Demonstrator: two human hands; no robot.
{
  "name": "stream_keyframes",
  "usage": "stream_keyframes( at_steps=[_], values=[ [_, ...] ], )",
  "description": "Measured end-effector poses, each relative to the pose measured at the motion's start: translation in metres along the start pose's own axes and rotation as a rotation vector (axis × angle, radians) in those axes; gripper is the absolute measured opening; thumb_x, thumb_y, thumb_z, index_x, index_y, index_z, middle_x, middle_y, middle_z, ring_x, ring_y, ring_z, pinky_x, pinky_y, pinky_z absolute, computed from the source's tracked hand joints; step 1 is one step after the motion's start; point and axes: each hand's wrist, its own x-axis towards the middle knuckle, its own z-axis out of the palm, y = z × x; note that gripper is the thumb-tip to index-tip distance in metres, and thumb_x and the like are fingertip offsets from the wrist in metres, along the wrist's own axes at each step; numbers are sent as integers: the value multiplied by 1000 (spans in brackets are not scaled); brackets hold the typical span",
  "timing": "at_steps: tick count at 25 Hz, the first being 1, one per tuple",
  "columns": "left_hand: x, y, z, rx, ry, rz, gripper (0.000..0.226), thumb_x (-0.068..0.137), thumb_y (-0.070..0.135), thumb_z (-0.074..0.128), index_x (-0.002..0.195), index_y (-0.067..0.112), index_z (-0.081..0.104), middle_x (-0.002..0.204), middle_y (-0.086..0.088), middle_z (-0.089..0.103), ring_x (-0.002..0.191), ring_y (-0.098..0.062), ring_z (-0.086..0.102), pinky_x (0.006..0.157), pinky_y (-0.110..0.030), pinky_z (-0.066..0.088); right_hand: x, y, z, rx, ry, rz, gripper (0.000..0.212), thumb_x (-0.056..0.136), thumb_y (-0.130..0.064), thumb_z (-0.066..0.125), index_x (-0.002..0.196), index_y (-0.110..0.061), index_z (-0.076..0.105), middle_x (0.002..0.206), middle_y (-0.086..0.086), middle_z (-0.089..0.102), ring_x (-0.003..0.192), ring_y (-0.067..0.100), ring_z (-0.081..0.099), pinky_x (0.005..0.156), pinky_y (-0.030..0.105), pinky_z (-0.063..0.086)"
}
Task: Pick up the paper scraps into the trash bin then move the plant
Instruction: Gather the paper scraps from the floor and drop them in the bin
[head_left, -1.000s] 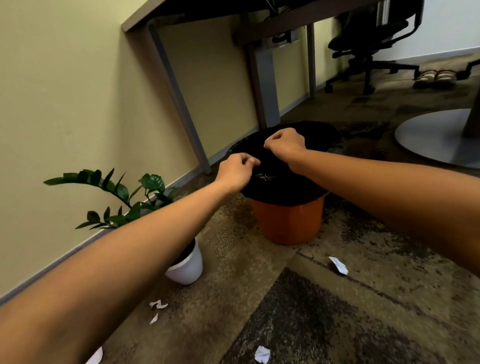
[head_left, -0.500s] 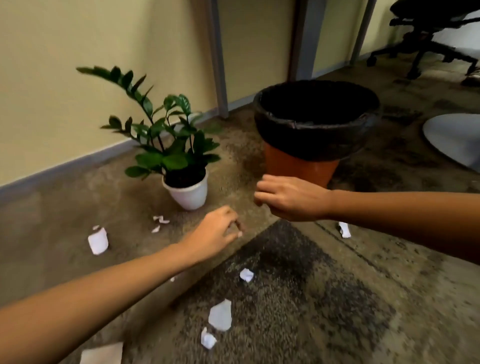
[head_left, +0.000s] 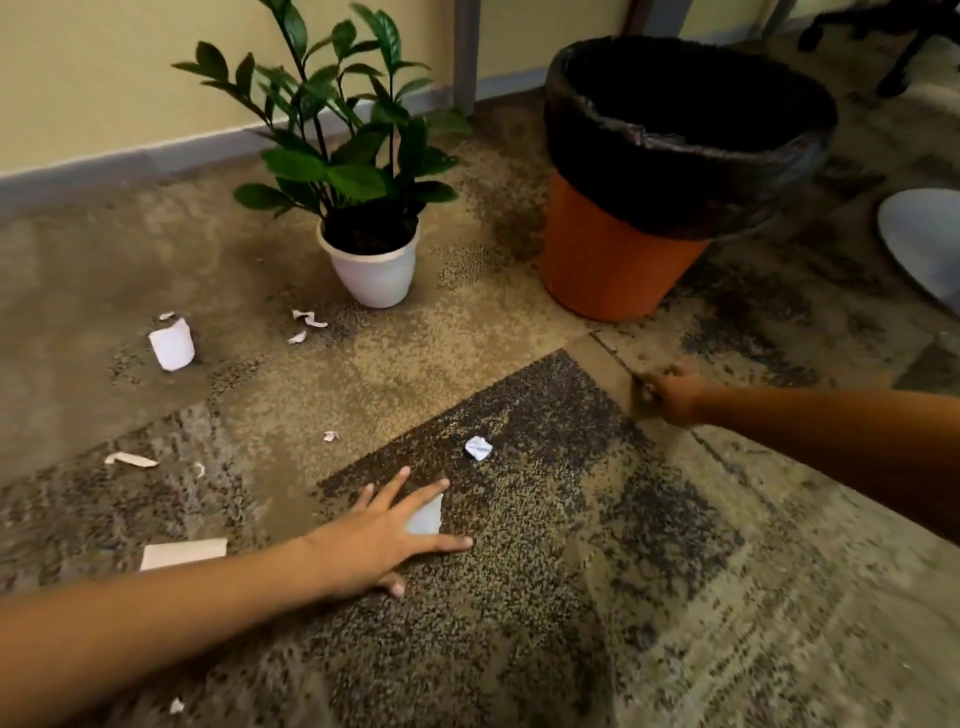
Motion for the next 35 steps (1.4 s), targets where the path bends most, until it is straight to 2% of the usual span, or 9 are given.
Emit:
stream_keyframes(
  at_steps=[6, 11, 15, 20, 23, 25, 27, 31, 35],
  values=[
    [5, -2, 8, -125, 492, -30, 37, 89, 3, 55, 121, 22, 59, 149, 0, 38, 127, -16, 50, 105, -20, 39, -12, -6, 13, 79, 212, 4, 39, 96, -27, 52, 129, -6, 53, 129, 21, 49, 110, 30, 54, 91, 32, 44],
    [19, -26, -2, -311, 608, -148, 21, 82, -1, 65, 91, 15, 75, 112, 1, 68, 103, -10, 64, 96, -14, 45, -20, -68, 9, 173, 399, -220, 29, 94, -9, 51, 121, -2, 61, 126, 14, 53, 109, 25, 57, 91, 28, 48],
    [24, -29, -4, -390, 688, -191, 24, 77, 3, 72, 95, 18, 74, 107, 3, 67, 85, -2, 57, 92, -18, 48, -34, -124, 17, 129, 352, -657, 38, 93, -11, 54, 131, -7, 55, 121, 12, 50, 110, 24, 52, 94, 28, 43],
    [28, -12, 5, -318, 479, -188, 45, 93, 18, 56, 137, 25, 49, 158, -6, 20, 120, -19, 54, 104, -33, 44, -42, -166, 28, -139, 235, -893, 61, 92, -23, 57, 147, -9, 31, 145, 14, 34, 128, 28, 39, 105, 38, 39],
    [27, 4, 13, -152, 326, -259, 58, 92, 37, 53, 145, 33, 30, 160, -6, 0, 146, -30, 13, 115, -48, 29, -47, -175, 31, -305, 271, -1007, 59, 94, -25, 53, 148, -18, 29, 146, 11, 32, 124, 25, 38, 103, 36, 39],
    [23, 11, 14, -128, 288, -267, 64, 90, 38, 56, 147, 31, 27, 160, -7, 4, 147, -29, 9, 114, -47, 28, -50, -176, 29, -299, 271, -1069, 47, 98, -18, 47, 144, -16, 39, 141, 12, 38, 120, 24, 42, 99, 35, 42],
    [19, 12, 13, -118, 366, -245, 56, 92, 30, 56, 144, 25, 36, 157, -9, 21, 142, -26, 28, 111, -41, 38, -52, -175, 26, -290, 274, -1141, 36, 98, -12, 44, 133, -9, 52, 134, 14, 44, 117, 24, 46, 96, 34, 44],
    [21, 9, 0, -79, 505, -177, 29, 93, 7, 54, 118, 16, 63, 121, -6, 64, 107, -17, 64, 88, -27, 54, -48, -162, 17, -422, 344, -1217, 25, 98, -8, 43, 112, 0, 62, 127, 15, 50, 113, 25, 47, 86, 29, 44],
    [26, 4, -42, -277, 656, -317, 19, 88, 7, 61, 99, 14, 74, 96, -5, 73, 81, -14, 68, 77, -23, 56, -48, -157, -17, -236, 442, -1089, 28, 97, -7, 42, 118, -3, 61, 123, 19, 54, 113, 31, 47, 90, 30, 35]
  ],
)
